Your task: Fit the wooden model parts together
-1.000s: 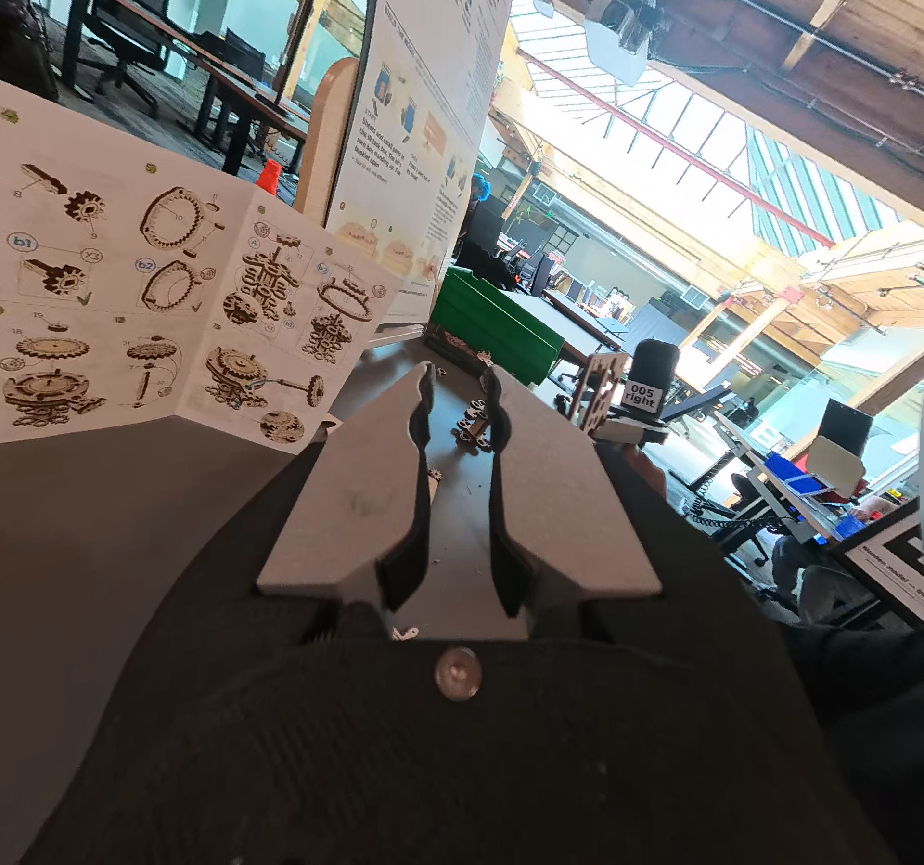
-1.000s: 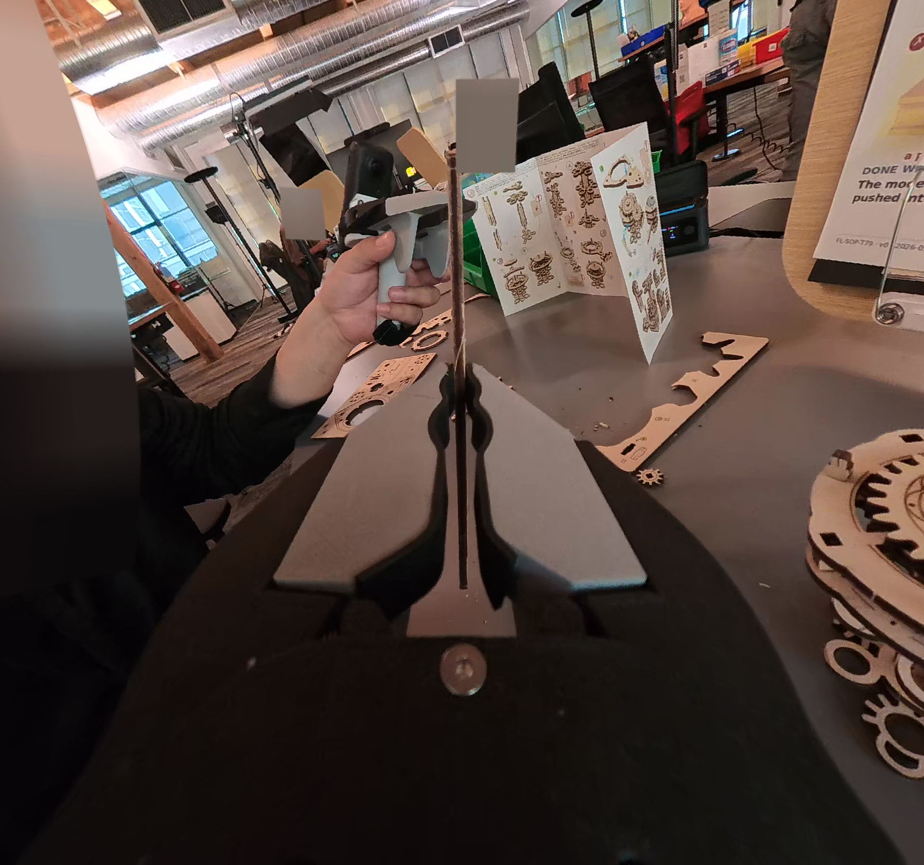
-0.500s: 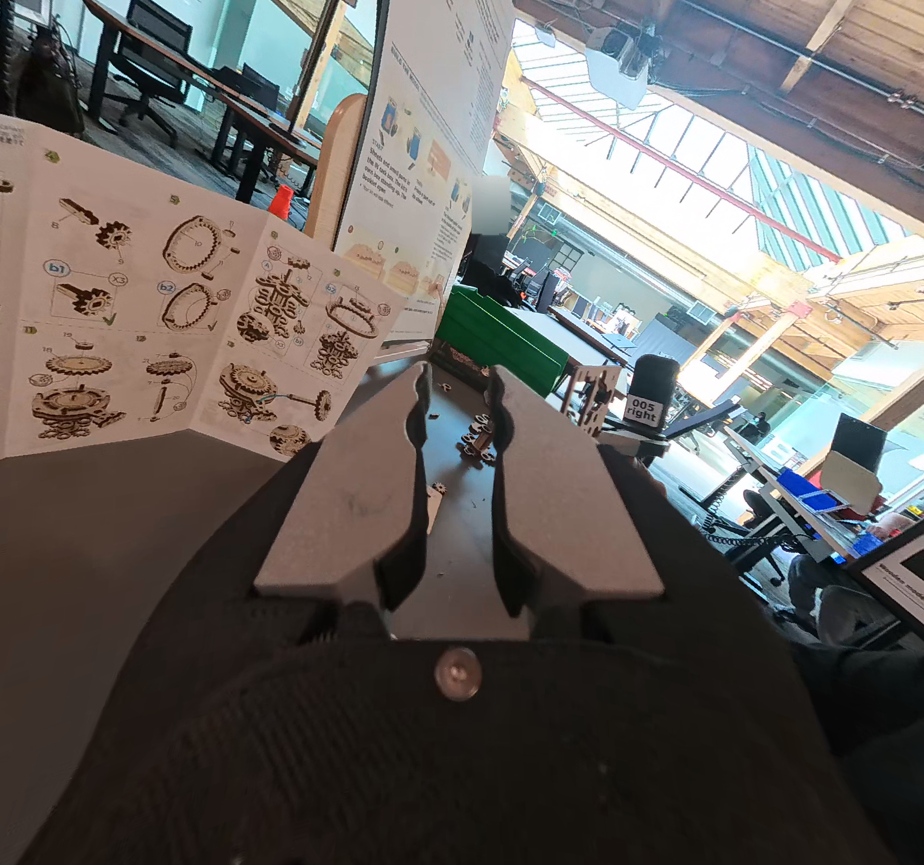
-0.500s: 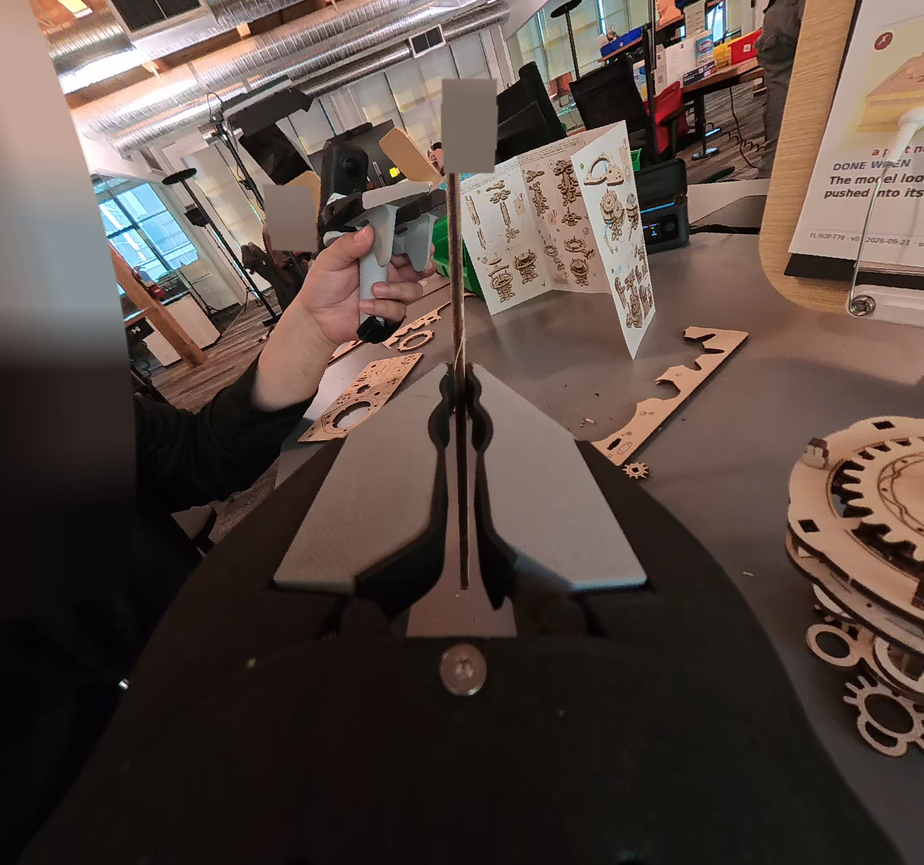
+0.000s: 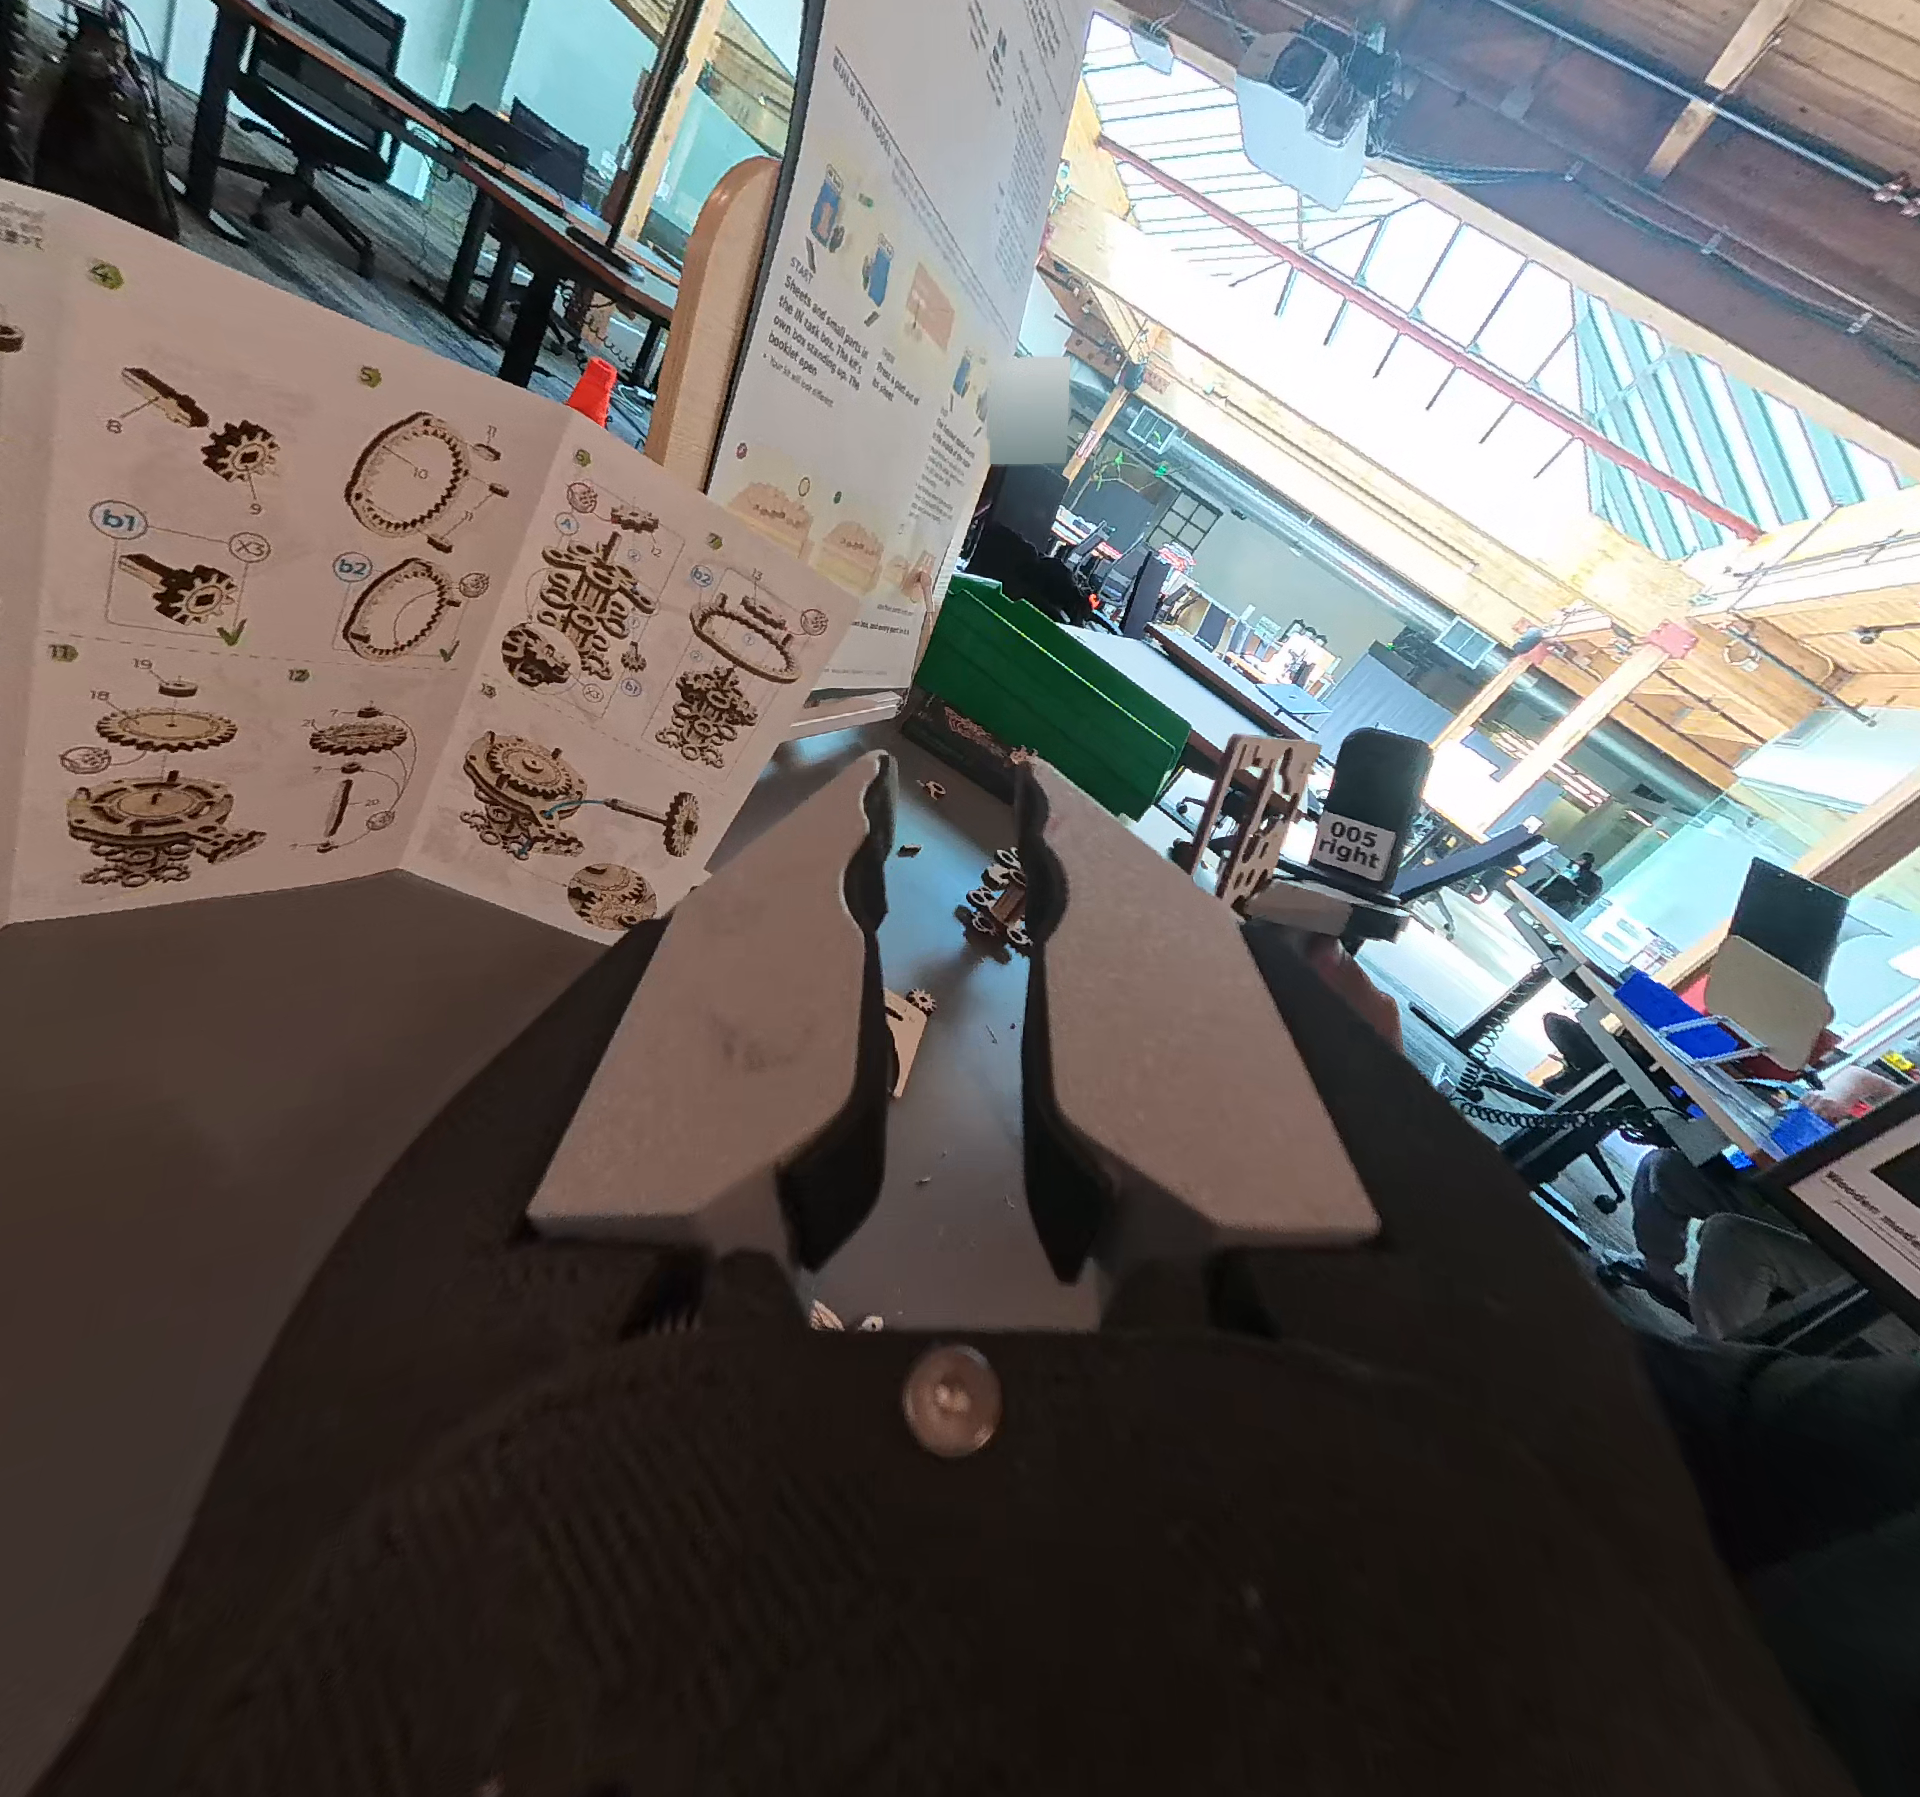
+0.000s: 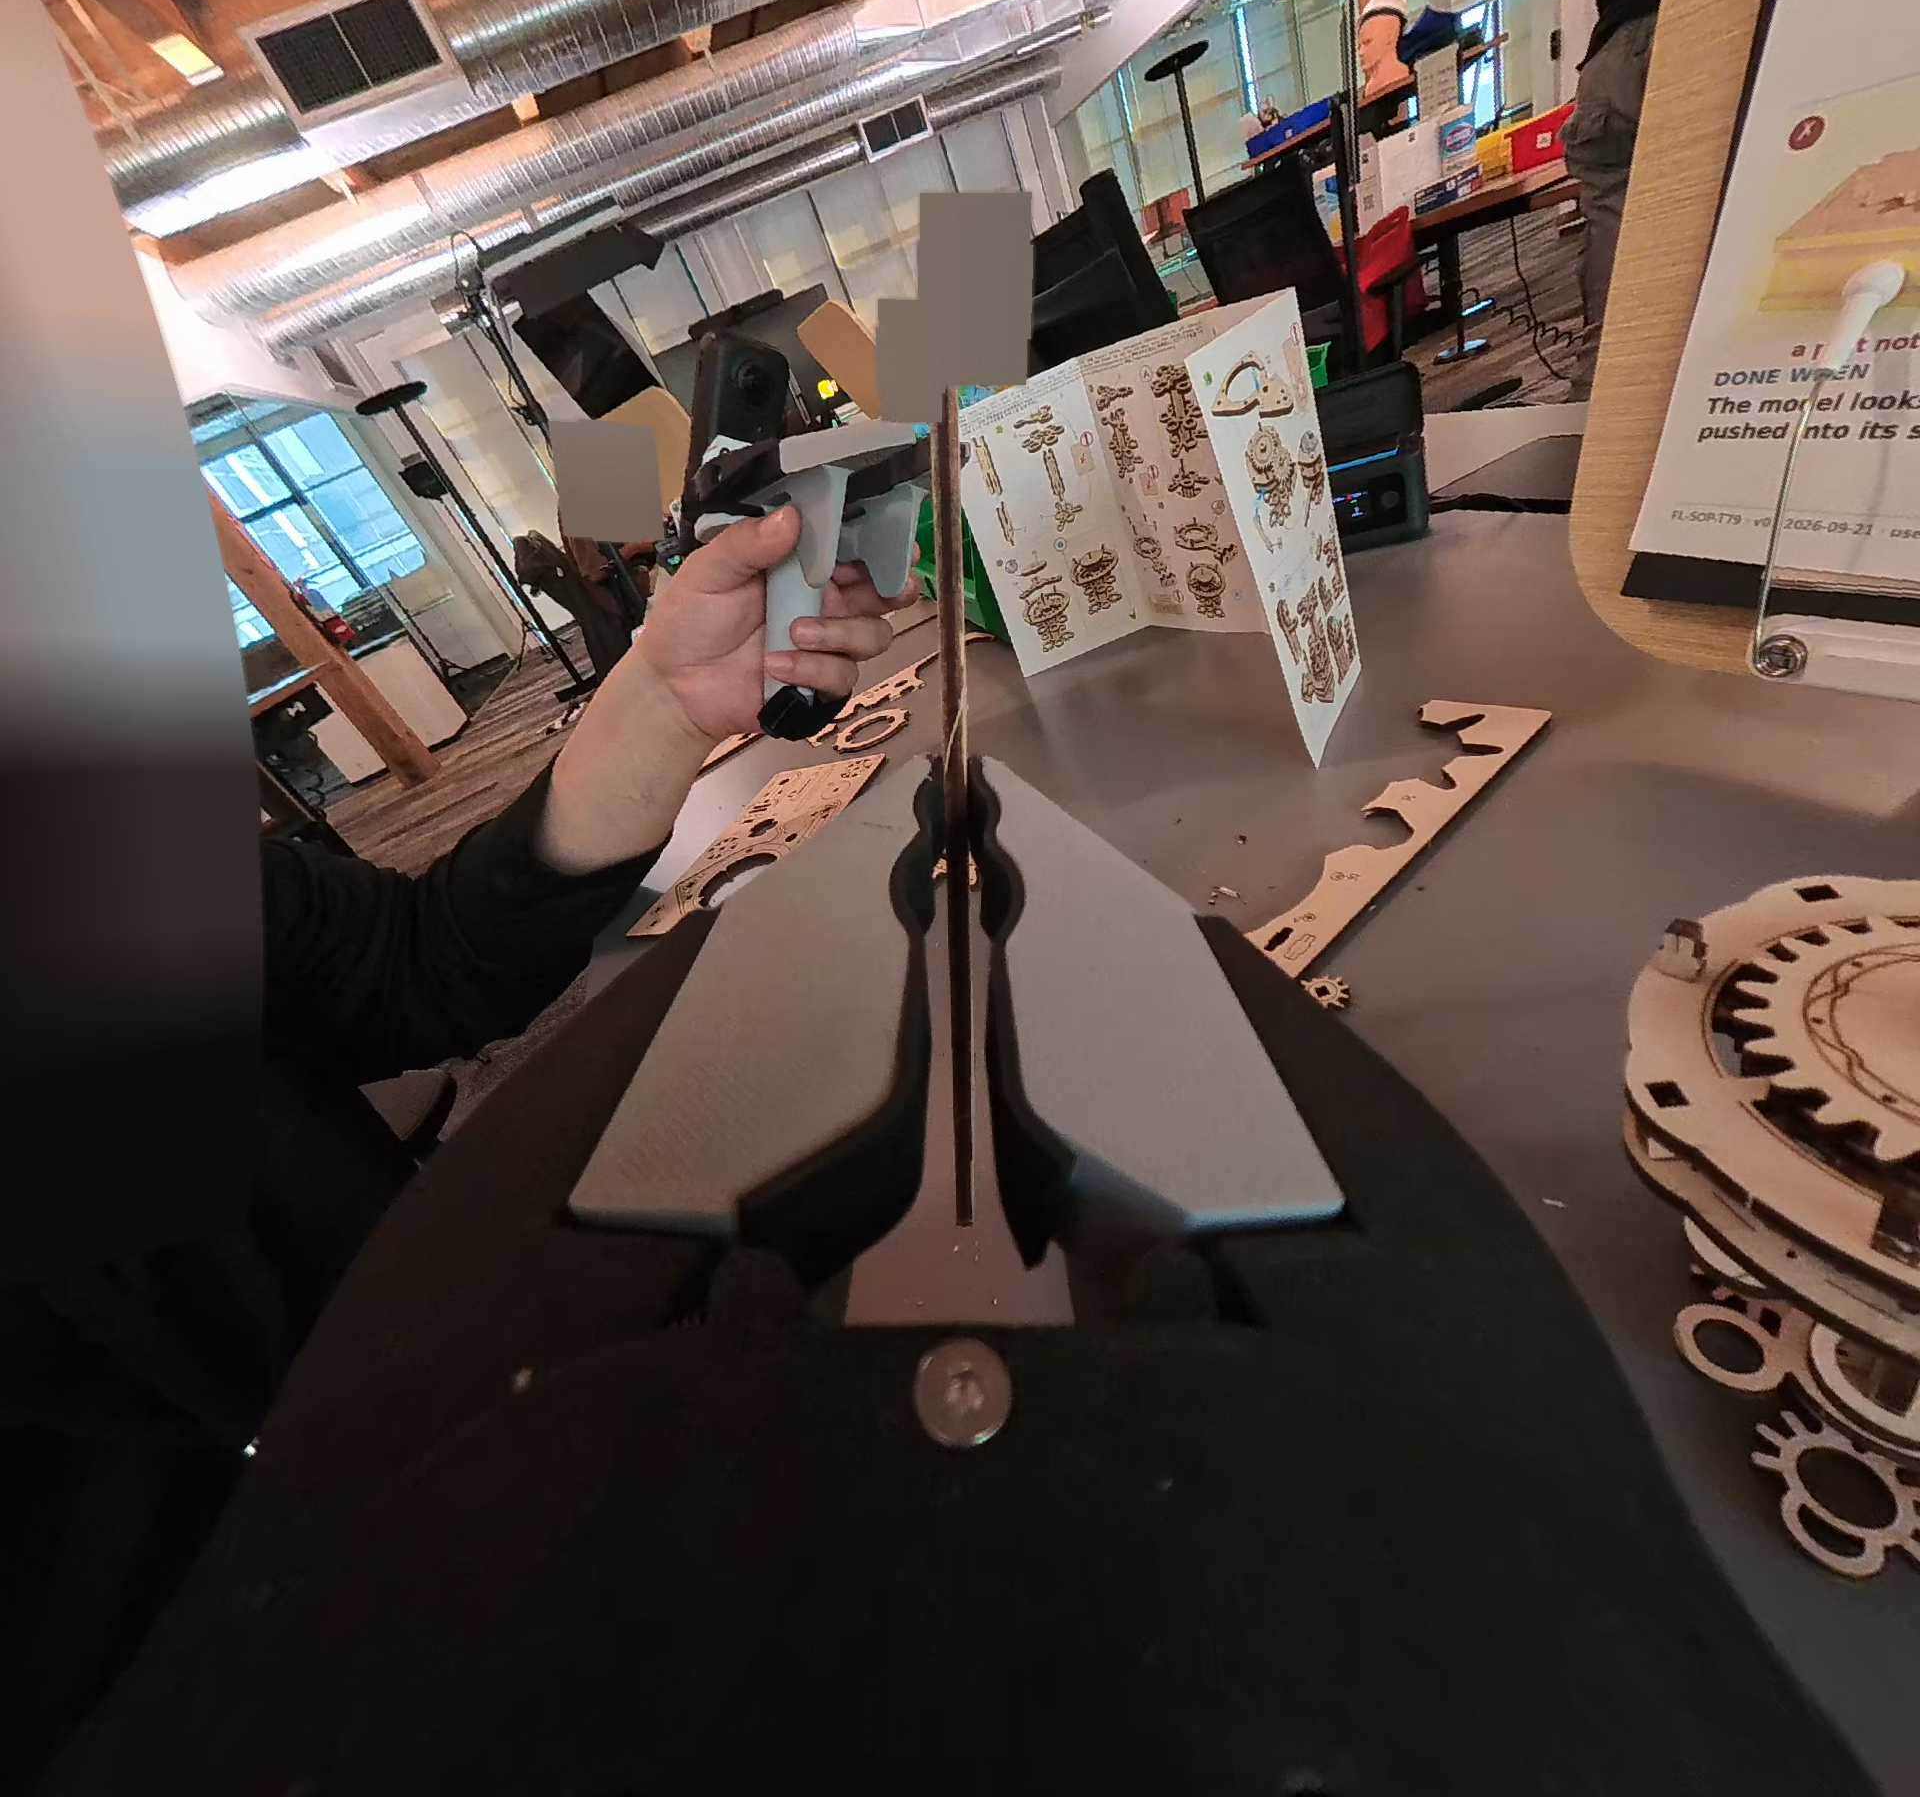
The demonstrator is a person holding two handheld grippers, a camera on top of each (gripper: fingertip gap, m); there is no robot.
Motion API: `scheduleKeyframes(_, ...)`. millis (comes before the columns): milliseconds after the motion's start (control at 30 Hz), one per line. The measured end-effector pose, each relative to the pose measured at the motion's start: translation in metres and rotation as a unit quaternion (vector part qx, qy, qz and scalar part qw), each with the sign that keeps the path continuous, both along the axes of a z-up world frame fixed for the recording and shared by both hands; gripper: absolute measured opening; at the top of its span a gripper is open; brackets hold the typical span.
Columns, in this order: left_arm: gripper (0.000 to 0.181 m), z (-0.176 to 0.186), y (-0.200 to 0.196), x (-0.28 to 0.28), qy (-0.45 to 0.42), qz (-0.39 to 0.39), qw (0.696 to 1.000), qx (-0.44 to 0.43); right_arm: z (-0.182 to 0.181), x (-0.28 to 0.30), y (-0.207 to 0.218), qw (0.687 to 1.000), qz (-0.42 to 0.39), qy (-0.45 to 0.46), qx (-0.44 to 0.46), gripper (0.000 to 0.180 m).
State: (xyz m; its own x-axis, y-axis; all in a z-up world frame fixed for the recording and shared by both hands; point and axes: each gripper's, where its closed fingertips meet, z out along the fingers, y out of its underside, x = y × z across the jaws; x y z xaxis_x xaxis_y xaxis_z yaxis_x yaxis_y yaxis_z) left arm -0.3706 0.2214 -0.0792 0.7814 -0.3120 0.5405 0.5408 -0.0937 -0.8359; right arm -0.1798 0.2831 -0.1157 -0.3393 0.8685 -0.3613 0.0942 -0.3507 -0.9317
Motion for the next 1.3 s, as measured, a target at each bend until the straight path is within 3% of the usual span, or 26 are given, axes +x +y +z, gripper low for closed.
scheduleKeyframes(733, 0.020, 0.002, -0.001, -0.002, -0.001, 0.003, 1.000, 0.003, 0.000, -0.001, 0.002, 1.000, -0.004, -0.001, -0.002, 0.000)
scheduleKeyframes(933, 0.022, -0.014, 0.007, 0.006, 0.009, -0.013, 0.999, -0.031, -0.008, -0.004, 0.002, 1.000, 0.006, -0.022, -0.009, 0.000)
scheduleKeyframes(1133, 0.026, -0.025, 0.006, -0.011, 0.097, 0.049, 0.992, -0.069, -0.005, -0.005, -0.003, 0.999, -0.006, -0.008, 0.048, 0.000)
scheduleKeyframes(1300, 0.035, -0.028, -0.020, -0.020, 0.161, 0.039, 0.980, -0.114, -0.011, -0.010, -0.006, 0.996, -0.029, -0.065, 0.059, 0.000)
